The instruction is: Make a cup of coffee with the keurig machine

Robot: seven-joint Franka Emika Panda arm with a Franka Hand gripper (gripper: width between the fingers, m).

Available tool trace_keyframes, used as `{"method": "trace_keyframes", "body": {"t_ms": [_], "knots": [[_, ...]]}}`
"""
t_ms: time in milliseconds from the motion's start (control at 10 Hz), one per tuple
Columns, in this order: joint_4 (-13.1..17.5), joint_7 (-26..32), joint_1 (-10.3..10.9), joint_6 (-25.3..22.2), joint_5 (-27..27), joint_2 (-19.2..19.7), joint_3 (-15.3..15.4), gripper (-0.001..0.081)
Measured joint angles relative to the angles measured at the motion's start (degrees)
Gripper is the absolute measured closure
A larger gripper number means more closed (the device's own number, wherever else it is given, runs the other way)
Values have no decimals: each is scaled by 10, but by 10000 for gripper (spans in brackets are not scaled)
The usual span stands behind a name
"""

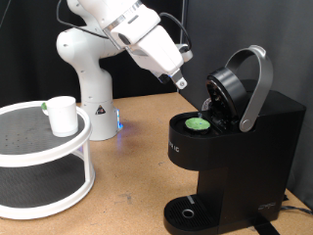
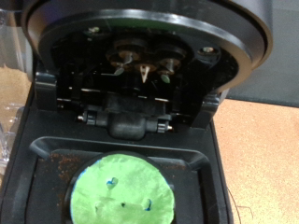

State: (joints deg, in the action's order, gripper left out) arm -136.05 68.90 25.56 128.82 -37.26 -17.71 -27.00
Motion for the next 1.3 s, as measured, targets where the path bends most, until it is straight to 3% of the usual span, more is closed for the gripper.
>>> {"method": "trace_keyframes", "body": {"t_ms": [300, 500, 900, 1300], "knots": [[10, -19, 0, -22, -29, -14, -1, 3], [36, -58, -1, -68, -31, -25, -1, 3], [79, -88, 0, -94, -30, -28, 4, 3], [80, -87, 5, -109, -40, -25, 5, 3]]}}
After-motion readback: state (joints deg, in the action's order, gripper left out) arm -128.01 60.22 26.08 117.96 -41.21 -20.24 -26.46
